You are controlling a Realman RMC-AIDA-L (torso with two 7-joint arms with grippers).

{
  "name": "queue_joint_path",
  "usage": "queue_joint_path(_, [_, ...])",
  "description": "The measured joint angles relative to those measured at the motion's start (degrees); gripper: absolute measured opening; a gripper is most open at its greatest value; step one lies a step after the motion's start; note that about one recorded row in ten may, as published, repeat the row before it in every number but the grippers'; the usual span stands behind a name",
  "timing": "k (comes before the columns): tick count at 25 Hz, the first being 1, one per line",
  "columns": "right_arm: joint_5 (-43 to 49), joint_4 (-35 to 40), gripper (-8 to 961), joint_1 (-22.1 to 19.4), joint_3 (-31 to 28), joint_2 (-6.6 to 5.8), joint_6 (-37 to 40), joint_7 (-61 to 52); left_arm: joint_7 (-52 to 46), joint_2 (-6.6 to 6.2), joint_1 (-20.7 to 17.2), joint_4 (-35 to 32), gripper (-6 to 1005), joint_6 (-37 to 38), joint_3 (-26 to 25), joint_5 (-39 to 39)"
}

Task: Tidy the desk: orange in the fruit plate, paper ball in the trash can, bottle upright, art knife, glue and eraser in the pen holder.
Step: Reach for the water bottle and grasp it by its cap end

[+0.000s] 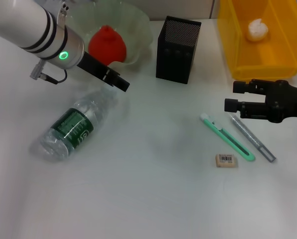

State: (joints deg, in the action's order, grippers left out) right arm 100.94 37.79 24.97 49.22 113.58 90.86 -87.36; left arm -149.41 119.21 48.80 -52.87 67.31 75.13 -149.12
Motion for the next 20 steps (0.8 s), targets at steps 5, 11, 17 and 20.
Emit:
queue_joint_path(5, [0.00, -0.39, 761, 0.06, 0.00, -0.25, -0.67, -0.01, -3.46, -0.01, 1.34, 0.79, 773, -0.67, 4.03, -2.59])
queue_joint_path(11, [0.02, -0.63, 760, 0.36, 0.00, -0.38, -0.81, 0.01, -3.68, -0.02, 1.97, 1.43, 773, -0.46, 4.70, -2.87])
queue_joint_path(17, [0.06, -0.71, 759, 0.86, 0.11, -0.38, -1.57, 0.06, -3.71, -0.04, 2.72, 2.26, 773, -0.87, 5.18, -2.78])
queue_joint_path(20, [0.11, -1.08, 758, 1.73, 0.34, -0.38, -2.14, 0.12, -4.27, -0.04, 3.65, 3.94, 772, -1.90, 5.28, -3.37])
